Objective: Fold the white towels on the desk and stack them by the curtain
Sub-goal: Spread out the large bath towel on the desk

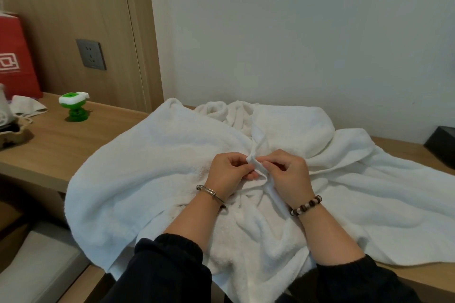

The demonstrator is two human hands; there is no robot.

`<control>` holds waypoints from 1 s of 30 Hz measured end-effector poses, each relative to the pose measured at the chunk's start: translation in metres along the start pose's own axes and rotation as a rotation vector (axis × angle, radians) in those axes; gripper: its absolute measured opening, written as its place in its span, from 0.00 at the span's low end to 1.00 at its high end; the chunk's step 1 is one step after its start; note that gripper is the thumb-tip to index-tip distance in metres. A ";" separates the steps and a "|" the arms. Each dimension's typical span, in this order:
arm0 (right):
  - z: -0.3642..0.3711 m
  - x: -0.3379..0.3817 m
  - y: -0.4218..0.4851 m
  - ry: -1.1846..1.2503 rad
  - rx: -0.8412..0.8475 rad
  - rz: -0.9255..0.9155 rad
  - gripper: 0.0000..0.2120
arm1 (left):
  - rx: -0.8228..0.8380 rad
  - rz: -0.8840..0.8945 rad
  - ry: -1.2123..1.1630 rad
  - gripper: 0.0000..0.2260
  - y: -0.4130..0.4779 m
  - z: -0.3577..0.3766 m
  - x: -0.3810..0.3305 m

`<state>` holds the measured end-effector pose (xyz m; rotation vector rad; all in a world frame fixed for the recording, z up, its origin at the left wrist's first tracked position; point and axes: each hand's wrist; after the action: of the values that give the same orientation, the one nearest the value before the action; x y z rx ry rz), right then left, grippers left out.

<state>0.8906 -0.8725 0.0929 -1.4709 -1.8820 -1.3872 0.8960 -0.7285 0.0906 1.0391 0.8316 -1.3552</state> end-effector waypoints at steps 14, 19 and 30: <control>-0.005 0.000 -0.001 -0.009 0.071 0.026 0.16 | 0.020 -0.010 0.004 0.09 0.001 0.003 -0.001; -0.003 0.000 0.000 -0.029 0.065 0.051 0.14 | -0.015 -0.035 -0.043 0.10 0.001 0.005 -0.005; -0.002 -0.003 0.001 -0.079 0.049 0.070 0.10 | -0.185 0.059 0.149 0.08 0.007 0.007 0.002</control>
<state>0.8923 -0.8758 0.0914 -1.5726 -1.8790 -1.2606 0.9023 -0.7363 0.0915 1.0192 1.0096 -1.1378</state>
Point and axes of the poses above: each hand's wrist, its own y-axis towards the middle knuckle, its own z-axis out of the palm, x = y × z, and after that the axes turned 14 degrees about -y, right-handed
